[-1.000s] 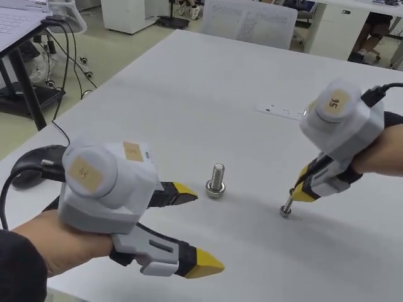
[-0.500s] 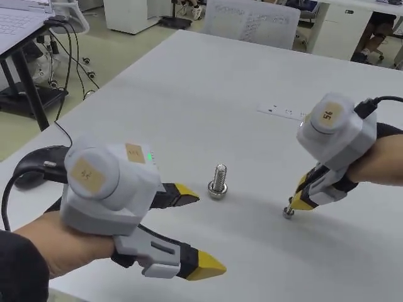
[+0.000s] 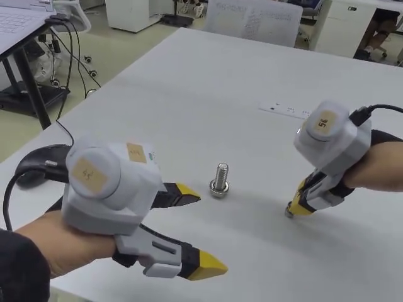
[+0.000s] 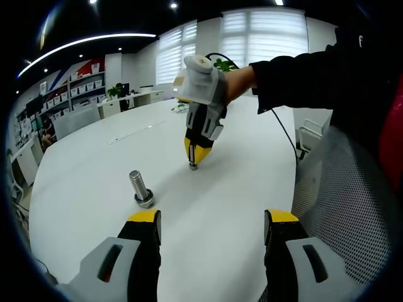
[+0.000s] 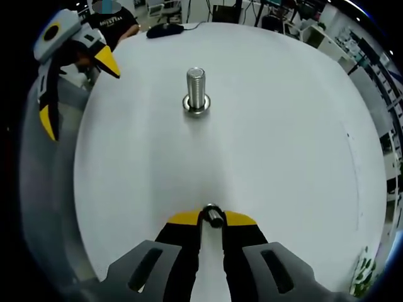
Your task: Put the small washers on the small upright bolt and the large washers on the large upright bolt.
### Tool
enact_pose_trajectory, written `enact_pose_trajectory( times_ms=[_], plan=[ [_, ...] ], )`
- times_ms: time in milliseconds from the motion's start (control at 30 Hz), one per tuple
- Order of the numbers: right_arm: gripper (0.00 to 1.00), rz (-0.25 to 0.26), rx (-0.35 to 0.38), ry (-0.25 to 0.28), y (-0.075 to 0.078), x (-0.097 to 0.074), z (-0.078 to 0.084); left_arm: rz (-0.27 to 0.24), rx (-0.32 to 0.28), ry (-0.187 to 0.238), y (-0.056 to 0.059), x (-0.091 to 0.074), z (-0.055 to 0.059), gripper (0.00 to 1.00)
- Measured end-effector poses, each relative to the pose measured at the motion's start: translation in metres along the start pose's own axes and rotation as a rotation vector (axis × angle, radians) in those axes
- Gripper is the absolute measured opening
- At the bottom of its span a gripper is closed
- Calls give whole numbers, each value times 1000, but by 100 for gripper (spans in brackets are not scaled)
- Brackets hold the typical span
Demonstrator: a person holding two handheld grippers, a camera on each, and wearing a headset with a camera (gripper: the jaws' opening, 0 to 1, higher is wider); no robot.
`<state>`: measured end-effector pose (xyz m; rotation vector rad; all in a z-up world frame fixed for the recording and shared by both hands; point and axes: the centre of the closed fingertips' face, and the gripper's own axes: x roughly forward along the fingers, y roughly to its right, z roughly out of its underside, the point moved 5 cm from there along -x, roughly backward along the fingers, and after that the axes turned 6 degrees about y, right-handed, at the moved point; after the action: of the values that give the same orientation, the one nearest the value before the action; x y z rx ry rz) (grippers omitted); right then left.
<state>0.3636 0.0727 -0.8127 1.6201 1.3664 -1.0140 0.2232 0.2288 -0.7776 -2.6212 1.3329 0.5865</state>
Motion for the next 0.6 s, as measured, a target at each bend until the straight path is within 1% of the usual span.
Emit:
enact_pose_trajectory(
  times_ms=[233,600],
  plan=[
    [14,-1,-9,-8,-1,4,1,0,-3,-2,-1,0,1,65],
    [16,-3,-7,4,-2,6,1,1,-7,-6,-1,0,2,65]
  ],
)
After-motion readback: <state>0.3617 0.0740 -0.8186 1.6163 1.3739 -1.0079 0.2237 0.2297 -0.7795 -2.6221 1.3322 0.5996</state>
